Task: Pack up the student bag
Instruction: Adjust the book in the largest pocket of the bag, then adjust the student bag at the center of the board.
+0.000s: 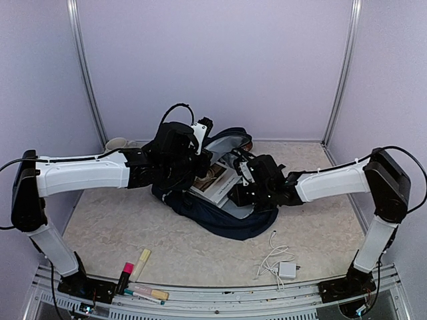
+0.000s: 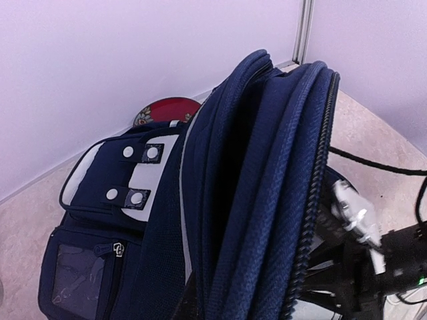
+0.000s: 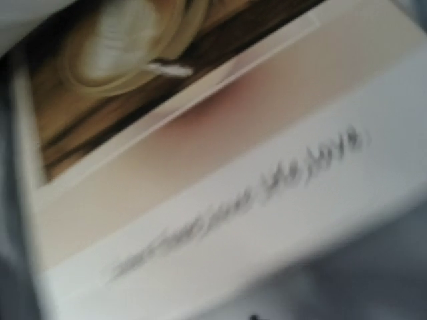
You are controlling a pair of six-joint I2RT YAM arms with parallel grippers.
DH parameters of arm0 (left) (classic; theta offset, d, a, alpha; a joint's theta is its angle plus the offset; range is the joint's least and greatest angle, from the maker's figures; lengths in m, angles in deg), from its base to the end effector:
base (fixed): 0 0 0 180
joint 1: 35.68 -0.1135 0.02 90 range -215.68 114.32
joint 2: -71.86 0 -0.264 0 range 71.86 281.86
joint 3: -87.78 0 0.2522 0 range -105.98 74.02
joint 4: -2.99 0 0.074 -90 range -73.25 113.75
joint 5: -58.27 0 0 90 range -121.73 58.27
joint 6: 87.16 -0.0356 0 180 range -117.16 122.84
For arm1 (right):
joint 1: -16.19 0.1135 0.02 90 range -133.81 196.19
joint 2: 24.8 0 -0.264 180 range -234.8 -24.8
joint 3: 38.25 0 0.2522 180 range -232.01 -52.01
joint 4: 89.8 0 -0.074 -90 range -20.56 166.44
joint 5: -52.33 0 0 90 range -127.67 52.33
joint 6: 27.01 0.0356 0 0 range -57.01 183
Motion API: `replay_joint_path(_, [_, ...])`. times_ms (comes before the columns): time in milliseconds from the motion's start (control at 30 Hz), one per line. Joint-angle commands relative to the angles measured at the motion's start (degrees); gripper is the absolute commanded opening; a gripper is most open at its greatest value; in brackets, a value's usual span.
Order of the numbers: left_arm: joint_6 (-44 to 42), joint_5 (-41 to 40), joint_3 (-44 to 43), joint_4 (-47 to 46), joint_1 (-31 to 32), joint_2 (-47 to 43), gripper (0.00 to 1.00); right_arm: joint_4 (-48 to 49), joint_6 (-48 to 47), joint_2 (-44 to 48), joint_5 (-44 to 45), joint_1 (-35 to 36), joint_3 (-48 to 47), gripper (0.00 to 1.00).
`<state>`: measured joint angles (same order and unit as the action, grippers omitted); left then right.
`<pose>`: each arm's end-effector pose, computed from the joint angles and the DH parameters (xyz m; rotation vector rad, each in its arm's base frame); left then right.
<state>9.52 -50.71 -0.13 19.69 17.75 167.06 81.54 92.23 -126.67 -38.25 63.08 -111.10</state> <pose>0.2431 -0.3083 0.3006 0.5856 1.8942 -0.3560 0.2605 0.2788 0.1825 -0.3634 2.3028 0.7153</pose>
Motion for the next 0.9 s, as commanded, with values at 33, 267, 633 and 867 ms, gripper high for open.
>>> replay_joint_path(33, [1.5, 2.0, 0.2, -7.6, 0.9, -2.2, 0.0, -5.3, 1.0, 15.7, 8.0, 0.5, 7.1, 0.35])
replay_joint_path(267, [2.4, 2.7, 0.6, -7.3, 1.0, -1.7, 0.0, -15.2, 3.8, 25.0, 16.7, -3.1, 15.3, 1.0])
replay_joint_path(633, [3.1, 3.1, 1.0, -5.8, 2.9, -2.3, 0.0, 2.0, 4.9, 15.1, -6.8, -11.4, 18.7, 0.84])
replay_joint_path(867, [1.6, 5.3, -0.9, -5.3, 8.2, -2.4, 0.0, 2.7, 2.9, 15.8, -10.6, -15.9, 17.4, 0.05])
